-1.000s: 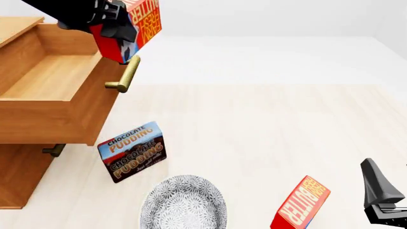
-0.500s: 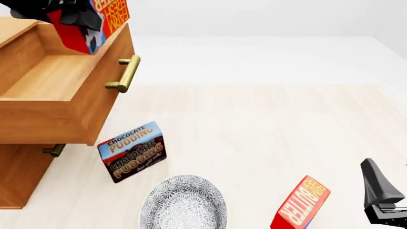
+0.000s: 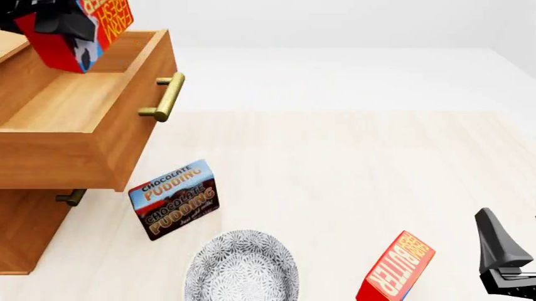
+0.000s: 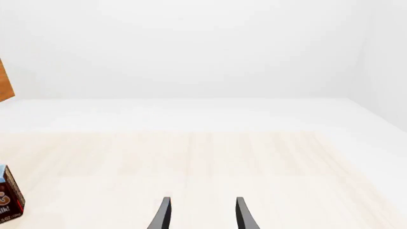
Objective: Put the butter at the front in the top drawer of the cabinet and close it.
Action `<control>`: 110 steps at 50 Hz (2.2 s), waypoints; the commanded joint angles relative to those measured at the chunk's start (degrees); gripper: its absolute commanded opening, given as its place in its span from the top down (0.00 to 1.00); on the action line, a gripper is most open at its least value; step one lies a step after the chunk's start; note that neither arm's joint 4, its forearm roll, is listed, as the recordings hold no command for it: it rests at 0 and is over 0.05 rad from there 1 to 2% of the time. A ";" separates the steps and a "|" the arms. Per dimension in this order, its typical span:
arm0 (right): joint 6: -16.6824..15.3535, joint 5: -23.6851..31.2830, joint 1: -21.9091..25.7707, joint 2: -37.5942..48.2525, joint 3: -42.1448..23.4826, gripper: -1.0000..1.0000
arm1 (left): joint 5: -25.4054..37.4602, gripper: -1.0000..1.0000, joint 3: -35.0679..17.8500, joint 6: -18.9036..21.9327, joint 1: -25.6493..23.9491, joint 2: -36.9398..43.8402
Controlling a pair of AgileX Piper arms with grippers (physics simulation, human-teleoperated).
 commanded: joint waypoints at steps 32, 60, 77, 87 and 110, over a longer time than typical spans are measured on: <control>-0.07 0.02 0.00 -0.07 0.03 0.00 | -0.50 1.00 6.21 -1.96 7.42 -4.15; -0.07 0.02 -0.01 -0.07 0.03 0.00 | -7.23 1.00 13.42 -4.77 6.93 -4.14; -0.05 0.02 0.00 -0.07 0.04 0.00 | -10.01 1.00 16.89 -4.38 7.79 -4.53; -0.05 0.03 -0.01 -0.06 0.04 0.00 | -10.79 1.00 16.91 -3.78 8.11 -4.18; -0.06 0.02 0.00 -0.07 0.04 0.00 | -13.16 1.00 20.55 -2.60 10.54 -5.36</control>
